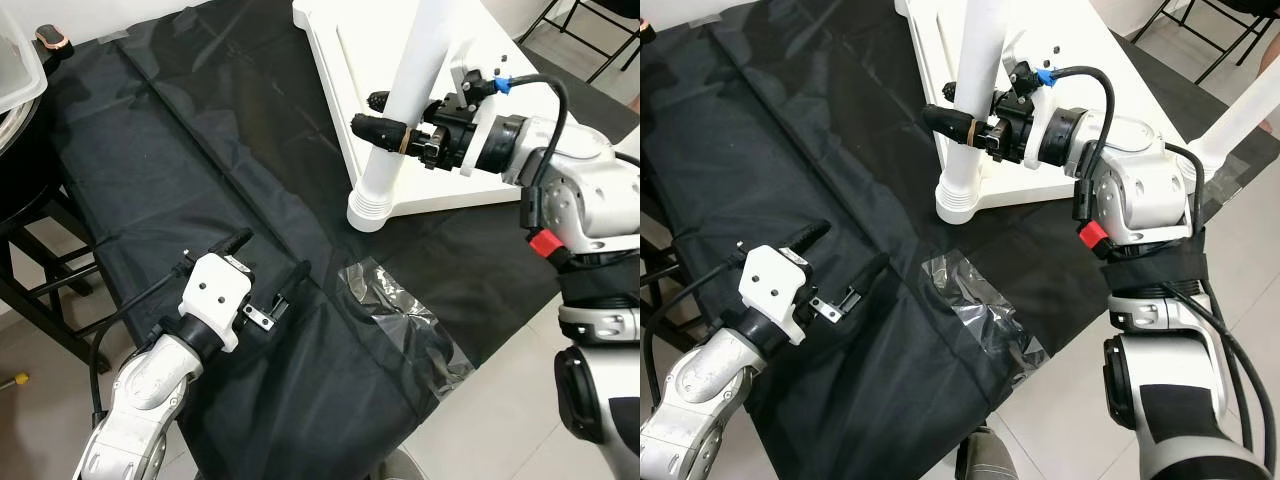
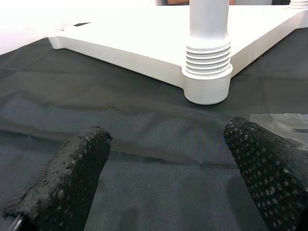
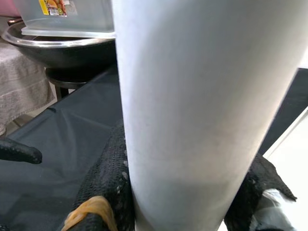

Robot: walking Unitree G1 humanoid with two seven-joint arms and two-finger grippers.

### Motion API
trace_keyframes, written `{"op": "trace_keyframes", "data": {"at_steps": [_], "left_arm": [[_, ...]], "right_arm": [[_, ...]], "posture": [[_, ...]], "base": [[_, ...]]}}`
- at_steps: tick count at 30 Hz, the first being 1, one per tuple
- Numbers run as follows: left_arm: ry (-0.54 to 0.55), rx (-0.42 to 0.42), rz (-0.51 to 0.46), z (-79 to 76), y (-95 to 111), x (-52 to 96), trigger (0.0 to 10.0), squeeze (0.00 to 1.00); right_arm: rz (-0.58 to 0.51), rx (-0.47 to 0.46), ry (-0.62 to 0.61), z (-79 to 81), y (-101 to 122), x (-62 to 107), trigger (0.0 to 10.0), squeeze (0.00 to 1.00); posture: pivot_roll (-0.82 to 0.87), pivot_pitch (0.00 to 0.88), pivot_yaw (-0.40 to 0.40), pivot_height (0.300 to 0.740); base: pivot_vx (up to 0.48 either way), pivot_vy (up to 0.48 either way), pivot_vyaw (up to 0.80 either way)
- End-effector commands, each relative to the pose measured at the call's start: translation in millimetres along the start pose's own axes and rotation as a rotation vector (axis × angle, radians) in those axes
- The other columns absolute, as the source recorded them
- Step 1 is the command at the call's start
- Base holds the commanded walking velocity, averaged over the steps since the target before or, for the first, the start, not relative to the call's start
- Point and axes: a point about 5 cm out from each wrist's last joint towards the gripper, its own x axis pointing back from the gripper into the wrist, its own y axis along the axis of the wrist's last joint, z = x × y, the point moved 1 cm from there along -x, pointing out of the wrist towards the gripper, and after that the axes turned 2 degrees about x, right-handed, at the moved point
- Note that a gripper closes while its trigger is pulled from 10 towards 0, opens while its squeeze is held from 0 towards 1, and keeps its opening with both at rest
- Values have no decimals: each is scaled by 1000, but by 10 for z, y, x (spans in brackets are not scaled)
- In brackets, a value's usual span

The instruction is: Building children table

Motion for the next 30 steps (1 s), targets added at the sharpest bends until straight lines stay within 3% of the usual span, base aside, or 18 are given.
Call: {"op": "trace_keyframes", "data": {"at_steps": [1,10,24,25,27,29,30], "left_arm": [[-19,-1,13,-37,-38,19,10000,0],[-18,-3,11,-35,-33,16,10000,0],[-20,-4,7,-40,-29,12,10000,0],[-22,-4,4,-40,-28,5,10000,0],[-22,-4,4,-40,-28,5,10000,0],[-24,-6,0,-36,-25,-6,10000,0],[-24,-6,0,-36,-25,-6,10000,0]], "right_arm": [[107,-60,-70,-48,-280,77,10000,0],[110,-55,-77,-49,-267,71,10000,0],[114,-93,-206,4,-349,69,10000,0],[122,-111,-276,22,-399,57,10000,0],[122,-111,-276,22,-399,57,10000,0],[151,-177,-529,56,-526,9,10000,0],[151,-177,-529,56,-526,9,10000,0]], "posture": [[14,358,-13,740],[13,356,-16,740],[8,355,-17,740],[7,350,-17,740],[7,350,-17,740],[2,341,-25,740],[2,341,-25,740]], "base": [[0,0,0],[0,0,0],[0,0,0],[0,0,0],[0,0,0],[0,0,0],[0,0,0]]}}
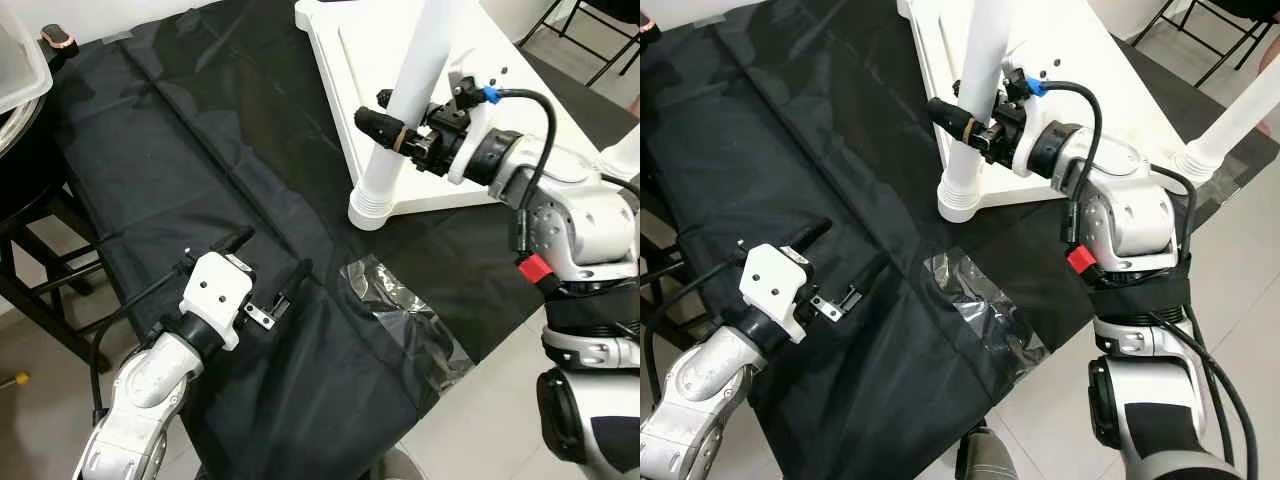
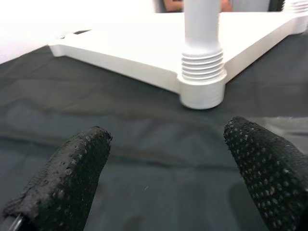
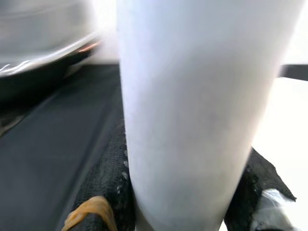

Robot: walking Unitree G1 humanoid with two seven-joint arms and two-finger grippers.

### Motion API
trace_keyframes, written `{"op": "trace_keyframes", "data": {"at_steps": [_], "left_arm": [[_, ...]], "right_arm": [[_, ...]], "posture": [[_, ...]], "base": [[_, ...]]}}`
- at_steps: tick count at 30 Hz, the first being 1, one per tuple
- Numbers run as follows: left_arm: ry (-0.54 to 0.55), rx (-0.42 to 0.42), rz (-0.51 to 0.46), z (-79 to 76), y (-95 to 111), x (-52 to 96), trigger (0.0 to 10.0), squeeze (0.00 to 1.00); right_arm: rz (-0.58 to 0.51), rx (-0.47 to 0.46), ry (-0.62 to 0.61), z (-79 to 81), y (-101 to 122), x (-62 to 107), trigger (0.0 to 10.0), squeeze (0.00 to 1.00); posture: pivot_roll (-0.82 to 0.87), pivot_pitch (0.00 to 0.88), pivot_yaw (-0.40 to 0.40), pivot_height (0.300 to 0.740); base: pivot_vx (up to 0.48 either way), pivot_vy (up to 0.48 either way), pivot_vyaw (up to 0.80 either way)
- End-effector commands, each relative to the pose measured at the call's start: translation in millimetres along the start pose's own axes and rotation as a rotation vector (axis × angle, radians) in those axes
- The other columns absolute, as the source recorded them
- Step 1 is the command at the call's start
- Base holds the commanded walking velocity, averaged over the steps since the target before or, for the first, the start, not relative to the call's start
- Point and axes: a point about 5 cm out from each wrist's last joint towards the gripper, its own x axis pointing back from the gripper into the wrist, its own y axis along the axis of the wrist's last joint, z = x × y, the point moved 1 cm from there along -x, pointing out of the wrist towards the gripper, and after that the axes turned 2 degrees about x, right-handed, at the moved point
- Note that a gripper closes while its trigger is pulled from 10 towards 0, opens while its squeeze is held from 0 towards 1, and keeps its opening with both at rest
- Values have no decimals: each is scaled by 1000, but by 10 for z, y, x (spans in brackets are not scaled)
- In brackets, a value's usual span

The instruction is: Building children table

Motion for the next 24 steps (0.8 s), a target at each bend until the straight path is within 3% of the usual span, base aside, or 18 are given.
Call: {"op": "trace_keyframes", "data": {"at_steps": [1,4,7,10,20,24], "left_arm": [[-13,3,16,-35,-50,20,10000,0],[-16,4,11,-47,-48,0,10000,0],[-18,7,8,-52,-46,-10,10000,0],[-21,5,5,-55,-41,-20,10000,0],[-18,0,4,-39,-31,-8,10000,0],[0,18,-54,44,105,-77,10000,0]], "right_arm": [[191,-48,-258,-173,-407,104,10000,0],[223,-96,-450,-16,-661,167,10000,0],[236,-88,-509,58,-743,182,10000,0],[242,-116,-496,227,-794,104,10000,0],[230,-151,-572,285,-758,38,10000,0],[230,-154,-603,335,-760,47,10000,0]], "posture": [[2,341,-25,740],[-1,340,-27,740],[-2,338,-23,740],[4,337,-23,740],[9,337,-25,740],[9,335,-23,740]], "base": [[0,0,0],[0,0,0],[0,0,0],[0,0,0],[0,0,0],[0,0,0]]}}
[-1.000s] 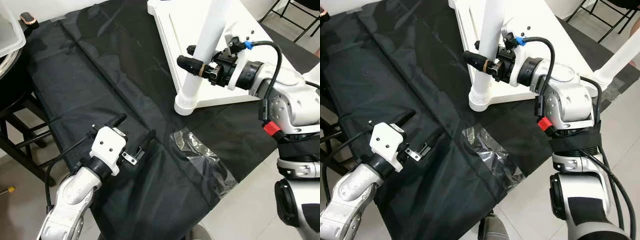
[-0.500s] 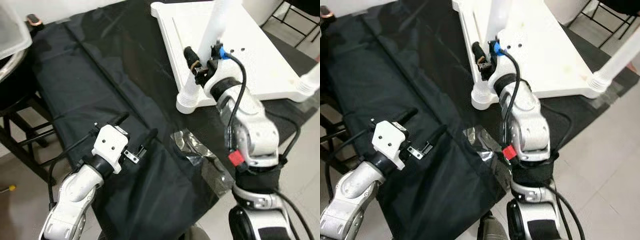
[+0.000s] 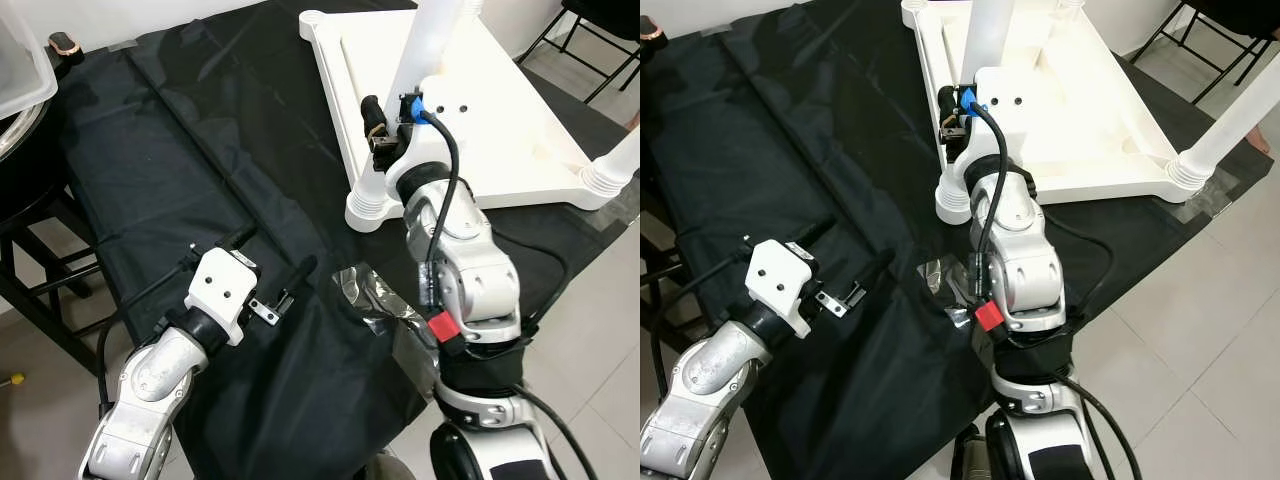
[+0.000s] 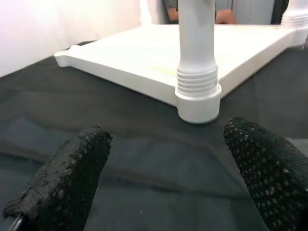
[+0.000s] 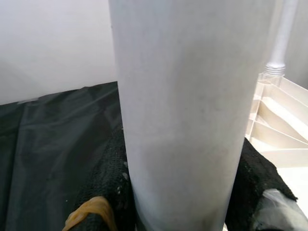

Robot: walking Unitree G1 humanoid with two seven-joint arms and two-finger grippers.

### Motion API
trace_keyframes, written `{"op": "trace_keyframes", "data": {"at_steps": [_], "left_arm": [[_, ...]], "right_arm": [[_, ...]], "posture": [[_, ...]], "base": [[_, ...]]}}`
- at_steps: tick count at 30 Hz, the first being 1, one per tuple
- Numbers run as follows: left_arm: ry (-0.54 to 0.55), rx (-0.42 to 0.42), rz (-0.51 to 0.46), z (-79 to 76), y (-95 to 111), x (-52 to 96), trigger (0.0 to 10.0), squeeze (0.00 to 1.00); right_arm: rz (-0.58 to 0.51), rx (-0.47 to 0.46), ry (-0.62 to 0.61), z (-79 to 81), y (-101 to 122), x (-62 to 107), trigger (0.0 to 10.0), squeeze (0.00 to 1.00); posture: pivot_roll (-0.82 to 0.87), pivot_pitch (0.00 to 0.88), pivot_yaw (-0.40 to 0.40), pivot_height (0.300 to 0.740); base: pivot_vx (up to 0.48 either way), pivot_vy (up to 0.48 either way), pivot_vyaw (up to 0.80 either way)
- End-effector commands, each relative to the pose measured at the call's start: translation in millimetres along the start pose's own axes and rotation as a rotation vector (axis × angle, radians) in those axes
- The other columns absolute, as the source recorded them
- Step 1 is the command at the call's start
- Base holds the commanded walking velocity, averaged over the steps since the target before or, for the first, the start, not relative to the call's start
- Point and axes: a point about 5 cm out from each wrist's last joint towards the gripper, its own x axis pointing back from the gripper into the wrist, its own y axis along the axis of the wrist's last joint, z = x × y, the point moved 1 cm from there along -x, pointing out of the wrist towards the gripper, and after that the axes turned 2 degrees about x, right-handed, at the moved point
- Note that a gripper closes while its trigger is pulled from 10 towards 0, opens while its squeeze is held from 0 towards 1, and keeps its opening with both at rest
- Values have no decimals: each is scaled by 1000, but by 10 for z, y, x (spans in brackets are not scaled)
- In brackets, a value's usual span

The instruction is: Building children table

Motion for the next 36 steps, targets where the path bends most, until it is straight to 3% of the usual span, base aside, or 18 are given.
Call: {"op": "trace_keyframes", "data": {"at_steps": [1,5,6,7,14,15,16,17,18,21,22,23,24,26,27,28,31,36], "left_arm": [[0,31,-67,89,172,-54,10000,0],[-9,50,-164,239,433,-156,10000,0],[-47,38,-262,370,720,-269,10000,0],[-74,20,-306,419,856,-331,10000,0],[-138,-17,-387,475,1123,-495,10000,0],[-174,5,-435,472,1250,-609,10000,0],[-224,34,-475,437,1367,-726,10000,0],[-224,34,-475,437,1367,-726,10000,0],[-307,58,-500,339,1482,-902,10000,0],[-345,23,-479,260,1475,-995,10000,0],[-371,2,-462,165,1470,-1126,10000,0],[-371,2,-462,165,1470,-1126,10000,0],[-394,-8,-443,70,1486,-1262,10000,0],[-394,-8,-443,70,1486,-1262,10000,0],[-413,-7,-432,-15,1516,-1372,10000,0],[-413,-7,-432,-15,1516,-1372,10000,0],[-434,6,-406,-142,1611,-1558,10000,0],[-433,6,-373,-207,1673,-1698,10000,0]], "right_arm": [[250,-3,-92,-153,-556,63,10000,0],[250,-4,-91,-145,-557,62,10000,0],[249,-5,-91,-139,-557,56,10000,0],[248,-5,-91,-136,-559,50,10000,0],[247,-5,-91,-129,-567,29,10000,0],[246,-5,-90,-123,-568,17,10000,0],[244,-4,-88,-116,-567,4,10000,0],[244,-4,-88,-116,-567,4,10000,0],[242,-3,-87,-106,-566,-11,10000,0],[242,-3,-88,-104,-569,-17,10000,0],[243,-4,-88,-103,-574,-20,10000,0],[243,-4,-88,-103,-574,-20,10000,0],[245,-6,-88,-99,-579,-23,10000,0],[245,-6,-88,-99,-579,-23,10000,0],[247,-7,-88,-93,-583,-24,10000,0],[247,-7,-88,-93,-583,-24,10000,0],[246,-9,-86,-83,-585,-24,10000,0],[243,-9,-86,-84,-583,-26,10000,0]], "posture": [[11,333,-22,740],[13,330,-24,740],[19,322,-28,740],[22,319,-29,740],[28,306,-34,740],[32,299,-36,740],[32,295,-37,740],[32,295,-37,740],[32,291,-37,740],[33,286,-36,740],[35,284,-38,740],[35,284,-38,740],[35,283,-37,740],[35,283,-37,740],[31,281,-35,740],[31,281,-35,740],[31,280,-30,740],[34,277,-23,740]], "base": [[0,0,0],[0,0,0],[0,0,0],[0,0,0],[0,0,0],[0,0,0],[0,0,0],[0,0,0],[0,0,0],[0,0,0],[0,0,0],[0,0,0],[0,0,0],[0,0,0],[0,0,0],[0,0,0],[0,0,0],[0,0,0]]}}
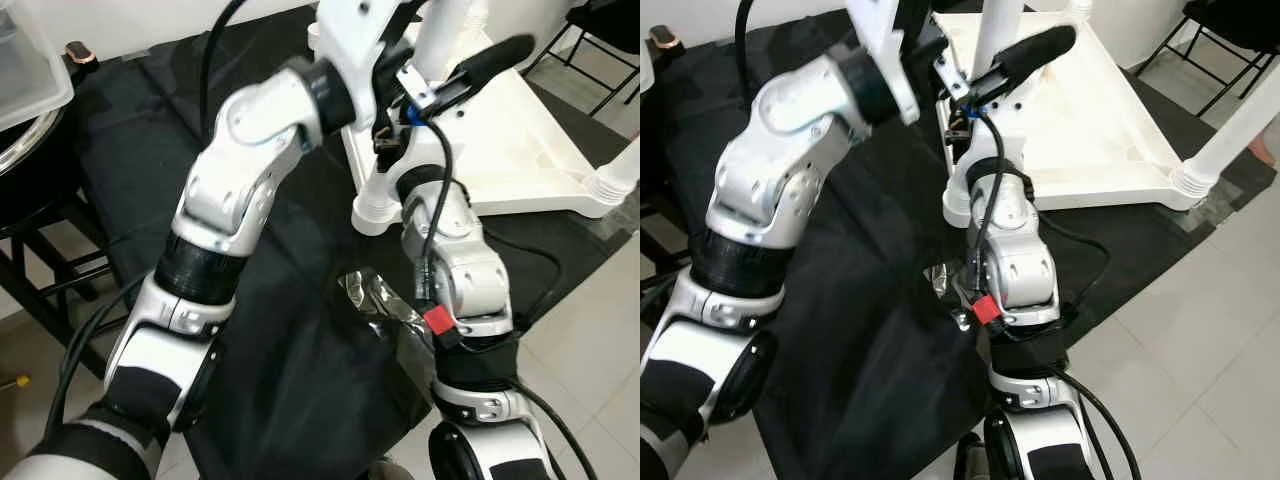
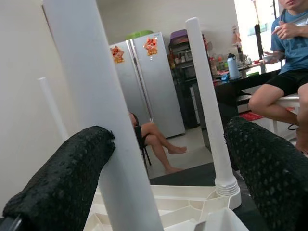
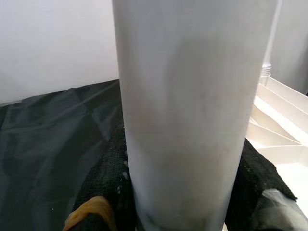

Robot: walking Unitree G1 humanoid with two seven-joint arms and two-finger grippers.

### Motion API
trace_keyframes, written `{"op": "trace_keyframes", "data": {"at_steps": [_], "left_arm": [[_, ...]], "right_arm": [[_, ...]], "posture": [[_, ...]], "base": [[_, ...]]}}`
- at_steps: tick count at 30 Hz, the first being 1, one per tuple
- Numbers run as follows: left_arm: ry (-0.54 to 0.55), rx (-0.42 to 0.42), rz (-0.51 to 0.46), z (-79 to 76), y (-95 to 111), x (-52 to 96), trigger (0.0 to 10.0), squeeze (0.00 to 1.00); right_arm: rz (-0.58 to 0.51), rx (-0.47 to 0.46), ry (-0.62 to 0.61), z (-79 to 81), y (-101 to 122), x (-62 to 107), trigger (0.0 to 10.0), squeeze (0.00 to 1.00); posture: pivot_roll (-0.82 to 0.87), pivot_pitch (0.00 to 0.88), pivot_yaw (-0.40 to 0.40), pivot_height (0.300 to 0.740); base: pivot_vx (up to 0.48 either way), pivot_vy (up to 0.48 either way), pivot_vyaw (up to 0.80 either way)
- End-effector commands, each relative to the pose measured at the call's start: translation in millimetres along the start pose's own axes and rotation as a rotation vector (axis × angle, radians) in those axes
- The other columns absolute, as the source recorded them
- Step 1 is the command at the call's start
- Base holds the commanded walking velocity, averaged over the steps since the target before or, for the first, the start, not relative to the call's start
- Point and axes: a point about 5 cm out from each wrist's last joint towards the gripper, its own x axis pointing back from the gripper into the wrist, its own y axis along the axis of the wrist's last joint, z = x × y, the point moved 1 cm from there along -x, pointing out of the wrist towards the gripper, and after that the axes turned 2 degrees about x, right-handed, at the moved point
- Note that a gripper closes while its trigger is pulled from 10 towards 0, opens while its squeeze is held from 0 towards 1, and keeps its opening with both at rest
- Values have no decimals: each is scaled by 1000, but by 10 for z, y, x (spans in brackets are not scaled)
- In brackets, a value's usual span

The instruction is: Building children table

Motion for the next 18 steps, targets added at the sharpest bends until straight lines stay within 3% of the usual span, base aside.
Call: {"op": "trace_keyframes", "data": {"at_steps": [1,10,18], "left_arm": [[-18,-1,64,-58,-80,-156,10000,0],[44,6,137,86,-170,-275,10000,0],[77,42,137,150,-171,-328,10000,0]], "right_arm": [[217,8,-25,-46,-501,33,10000,0],[208,1,-17,-21,-483,30,10000,0],[210,-3,-12,-9,-482,33,10000,0]], "posture": [[34,275,-22,740],[29,268,-20,740],[30,271,-20,740]], "base": [[0,0,0],[0,0,0],[0,0,0]]}}
